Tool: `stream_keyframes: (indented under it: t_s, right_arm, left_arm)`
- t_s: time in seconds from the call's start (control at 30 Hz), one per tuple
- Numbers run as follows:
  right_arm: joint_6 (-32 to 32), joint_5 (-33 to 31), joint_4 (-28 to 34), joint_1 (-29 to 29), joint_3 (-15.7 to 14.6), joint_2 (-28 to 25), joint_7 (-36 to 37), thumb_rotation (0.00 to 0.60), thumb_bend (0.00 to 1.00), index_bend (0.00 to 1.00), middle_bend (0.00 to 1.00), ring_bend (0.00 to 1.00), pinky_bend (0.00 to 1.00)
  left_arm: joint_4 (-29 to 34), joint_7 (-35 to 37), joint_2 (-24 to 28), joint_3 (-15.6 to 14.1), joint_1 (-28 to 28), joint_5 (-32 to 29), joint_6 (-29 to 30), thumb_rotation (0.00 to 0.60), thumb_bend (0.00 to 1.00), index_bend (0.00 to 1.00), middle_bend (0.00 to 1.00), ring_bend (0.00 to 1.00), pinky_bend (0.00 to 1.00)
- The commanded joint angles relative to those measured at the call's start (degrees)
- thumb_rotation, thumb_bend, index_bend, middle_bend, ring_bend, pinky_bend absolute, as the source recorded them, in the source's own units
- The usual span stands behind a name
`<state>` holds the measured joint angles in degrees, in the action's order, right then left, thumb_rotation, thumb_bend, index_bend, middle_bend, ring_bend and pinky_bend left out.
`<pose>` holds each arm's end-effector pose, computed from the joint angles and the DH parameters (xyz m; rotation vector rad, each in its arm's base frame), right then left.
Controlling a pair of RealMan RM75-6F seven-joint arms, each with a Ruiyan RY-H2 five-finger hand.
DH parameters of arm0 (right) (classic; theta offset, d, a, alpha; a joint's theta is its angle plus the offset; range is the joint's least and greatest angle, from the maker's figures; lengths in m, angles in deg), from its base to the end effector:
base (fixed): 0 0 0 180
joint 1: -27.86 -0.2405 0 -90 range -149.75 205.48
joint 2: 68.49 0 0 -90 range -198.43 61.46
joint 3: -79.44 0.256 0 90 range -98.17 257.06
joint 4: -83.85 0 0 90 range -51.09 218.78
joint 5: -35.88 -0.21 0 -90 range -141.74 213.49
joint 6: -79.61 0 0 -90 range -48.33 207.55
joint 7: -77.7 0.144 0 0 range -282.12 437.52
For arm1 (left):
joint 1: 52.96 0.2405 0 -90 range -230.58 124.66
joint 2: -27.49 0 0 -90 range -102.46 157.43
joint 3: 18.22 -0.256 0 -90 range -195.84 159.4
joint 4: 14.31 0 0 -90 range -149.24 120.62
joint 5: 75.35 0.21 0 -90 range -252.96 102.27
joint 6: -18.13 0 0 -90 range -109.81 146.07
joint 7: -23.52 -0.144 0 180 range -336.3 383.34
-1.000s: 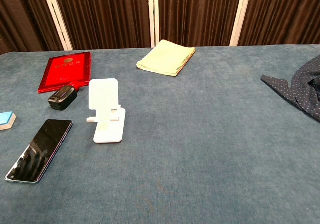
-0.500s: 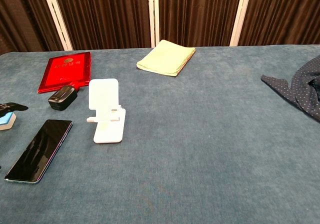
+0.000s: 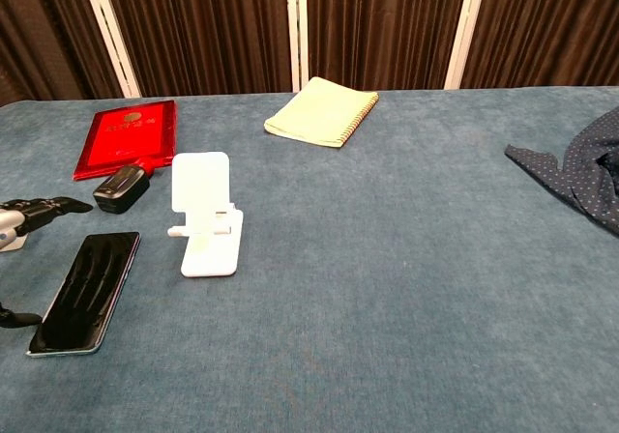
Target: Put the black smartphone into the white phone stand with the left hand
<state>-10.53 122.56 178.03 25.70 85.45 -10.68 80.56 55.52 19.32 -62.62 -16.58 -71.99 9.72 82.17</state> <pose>-0.3074 -0.1766 0.2094 1.3046 -0.7918 0.9543 -0.2960 0.2461 -0.0089 -1.7599 -1.0013 -0.7949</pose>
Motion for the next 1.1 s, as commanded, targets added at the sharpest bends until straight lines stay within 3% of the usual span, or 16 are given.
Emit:
stream_keyframes:
  t_s: [0.03,0.67,0.8,1.0,1.1]
  right_arm:
    - [0.01,-0.07,-0.05,0.02,0.02,-0.04,0.17,0.600,0.00,0.00,0.00,0.00,0.00]
    - [-0.04,-0.13,-0.28,0.13,0.04,-0.30,1.35,0.600,0.00,0.00,0.00,0.00,0.00]
    - [-0.08,-0.15,-0.36,0.16,0.07,-0.36,1.68,0.600,0.00,0.00,0.00,0.00,0.00]
    - [0.04,-0.36,-0.43,0.11,0.18,-0.39,2.01,0.600,0.00,0.00,0.00,0.00,0.00]
    - [0.18,-0.25,-0.32,0.00,0.12,-0.28,1.56,0.600,0.00,0.00,0.00,0.00,0.00]
  left_arm:
    - [0.76,-0.70,-0.43,0.14,-0.64,-0.21,-0.50,0.600,0.00,0.00,0.00,0.00,0.00]
    - [6.72,-5.80,-2.80,0.46,-3.85,-0.69,-2.02,0.600,0.00,0.00,0.00,0.00,0.00]
    - [8.54,-3.73,0.52,-0.87,-4.75,1.31,-2.63,0.600,0.00,0.00,0.00,0.00,0.00]
    - [12.88,0.95,9.84,-2.84,-8.68,5.65,-6.67,0.600,0.00,0.00,0.00,0.00,0.00]
    - [14.10,2.13,12.78,-3.47,-11.06,7.09,-9.55,0.600,0.00,0.04,0.00,0.00,0.00]
